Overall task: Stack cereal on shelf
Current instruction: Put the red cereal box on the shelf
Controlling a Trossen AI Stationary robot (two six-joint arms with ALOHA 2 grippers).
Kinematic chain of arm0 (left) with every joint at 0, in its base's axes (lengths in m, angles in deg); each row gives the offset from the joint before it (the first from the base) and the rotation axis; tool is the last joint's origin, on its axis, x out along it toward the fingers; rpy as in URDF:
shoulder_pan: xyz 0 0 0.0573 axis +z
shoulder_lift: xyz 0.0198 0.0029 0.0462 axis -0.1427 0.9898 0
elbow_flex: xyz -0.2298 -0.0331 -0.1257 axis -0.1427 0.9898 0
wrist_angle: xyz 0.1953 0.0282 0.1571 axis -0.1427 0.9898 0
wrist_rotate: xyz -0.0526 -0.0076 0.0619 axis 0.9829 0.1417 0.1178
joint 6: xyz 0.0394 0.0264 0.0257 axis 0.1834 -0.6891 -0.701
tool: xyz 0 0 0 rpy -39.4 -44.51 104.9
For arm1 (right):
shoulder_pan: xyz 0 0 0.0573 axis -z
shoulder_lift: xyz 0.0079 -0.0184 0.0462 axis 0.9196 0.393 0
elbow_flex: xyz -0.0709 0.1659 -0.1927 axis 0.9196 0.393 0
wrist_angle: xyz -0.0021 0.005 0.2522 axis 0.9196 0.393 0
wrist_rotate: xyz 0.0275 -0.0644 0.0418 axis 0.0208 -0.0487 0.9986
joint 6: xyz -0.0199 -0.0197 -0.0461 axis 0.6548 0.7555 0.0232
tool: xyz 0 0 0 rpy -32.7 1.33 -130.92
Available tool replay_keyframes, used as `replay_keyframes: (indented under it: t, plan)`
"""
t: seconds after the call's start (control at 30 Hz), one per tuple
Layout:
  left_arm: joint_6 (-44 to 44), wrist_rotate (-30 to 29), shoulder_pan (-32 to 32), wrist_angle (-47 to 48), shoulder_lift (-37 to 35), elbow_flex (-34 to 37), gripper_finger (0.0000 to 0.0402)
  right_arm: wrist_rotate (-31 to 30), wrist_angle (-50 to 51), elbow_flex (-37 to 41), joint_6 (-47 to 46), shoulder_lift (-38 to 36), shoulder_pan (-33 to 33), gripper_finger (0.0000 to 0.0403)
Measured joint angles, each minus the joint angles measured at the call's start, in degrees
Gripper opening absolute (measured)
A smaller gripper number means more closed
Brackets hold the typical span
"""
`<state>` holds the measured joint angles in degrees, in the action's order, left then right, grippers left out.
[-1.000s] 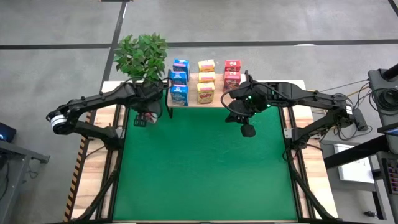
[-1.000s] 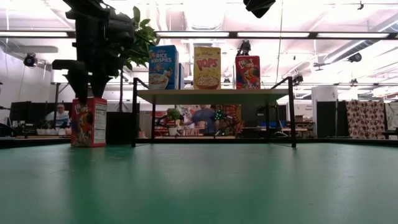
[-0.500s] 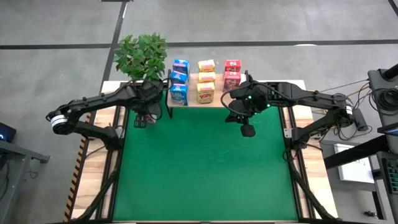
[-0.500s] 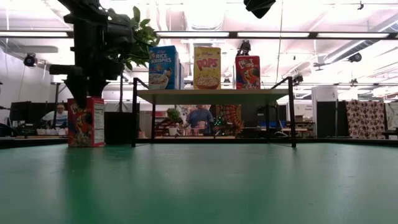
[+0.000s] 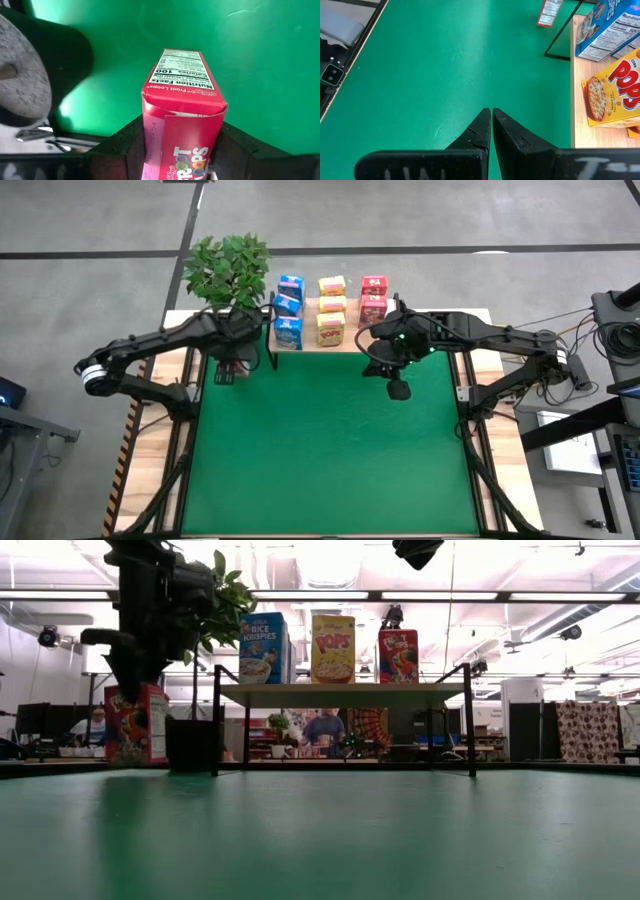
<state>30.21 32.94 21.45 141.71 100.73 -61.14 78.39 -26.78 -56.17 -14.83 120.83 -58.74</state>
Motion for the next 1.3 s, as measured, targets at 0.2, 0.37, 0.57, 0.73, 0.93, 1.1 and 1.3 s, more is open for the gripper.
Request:
replay_keyframes:
  t: [0.2,0.37,0.57,0.73,0.93,1.1,1.3]
  plan:
    - [9.77,8.74,-2.18,6.34,-0.01,-4.54,0.0162,-0.01,1.15,0.0,-0.9,-0.88,-0.35,0.0009]
    - [18.66,10.35,-6.74,11.25,-0.01,-7.17,0.0162,-0.02,2.37,0.02,-2.19,-2.12,-1.98,0.0009]
    - [27.33,15.6,-13.91,12.87,-0.01,-11.64,0.0162,0.0,3.03,0.9,-4.19,-3.31,-5.94,0.0009]
    - [30.71,16.81,-21.3,8.1,0.28,-18.04,0.0162,-1.12,2.0,4.4,-4.96,-5.23,-9.65,0.0009]
    - [29.27,16.84,-26.69,-5.41,3.01,-26.38,0.0162,-4.17,-2.13,11.27,-6.93,-8.92,-12.2,0.0009]
    - [24.37,16.7,-26.68,-10.8,8.6,-35.28,0.0162,-4.56,-3.63,15.85,-8.39,-12.97,-12.52,0.0009]
    - [18.66,15.0,-25.13,-11.37,18.59,-47.76,0.0162,-5.51,-7.26,21.07,-9.21,-19.05,-12.74,0.0009]
